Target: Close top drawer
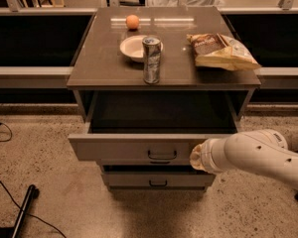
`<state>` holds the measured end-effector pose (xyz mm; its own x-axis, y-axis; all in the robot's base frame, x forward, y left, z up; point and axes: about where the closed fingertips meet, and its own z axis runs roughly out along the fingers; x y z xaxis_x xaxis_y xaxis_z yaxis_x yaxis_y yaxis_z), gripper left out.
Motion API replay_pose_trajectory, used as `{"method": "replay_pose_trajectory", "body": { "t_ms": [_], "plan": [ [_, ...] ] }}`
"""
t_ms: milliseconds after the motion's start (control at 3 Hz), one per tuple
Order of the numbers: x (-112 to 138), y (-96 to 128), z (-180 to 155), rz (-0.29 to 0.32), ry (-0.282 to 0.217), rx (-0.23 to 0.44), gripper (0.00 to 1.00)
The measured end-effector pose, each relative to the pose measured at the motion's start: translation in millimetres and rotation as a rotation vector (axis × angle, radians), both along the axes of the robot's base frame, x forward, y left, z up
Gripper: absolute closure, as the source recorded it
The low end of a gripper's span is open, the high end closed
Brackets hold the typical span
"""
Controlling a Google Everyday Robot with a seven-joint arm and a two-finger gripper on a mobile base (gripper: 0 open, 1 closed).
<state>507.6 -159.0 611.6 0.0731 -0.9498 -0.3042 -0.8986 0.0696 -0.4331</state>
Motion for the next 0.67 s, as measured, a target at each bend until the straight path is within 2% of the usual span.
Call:
{"method": "replay_pose_trajectory", "body": {
  "t_ms": [667],
  "plan": [
    [0.0,0.0,0.0,0.000,0.000,0.000,0.19]
  ]
}}
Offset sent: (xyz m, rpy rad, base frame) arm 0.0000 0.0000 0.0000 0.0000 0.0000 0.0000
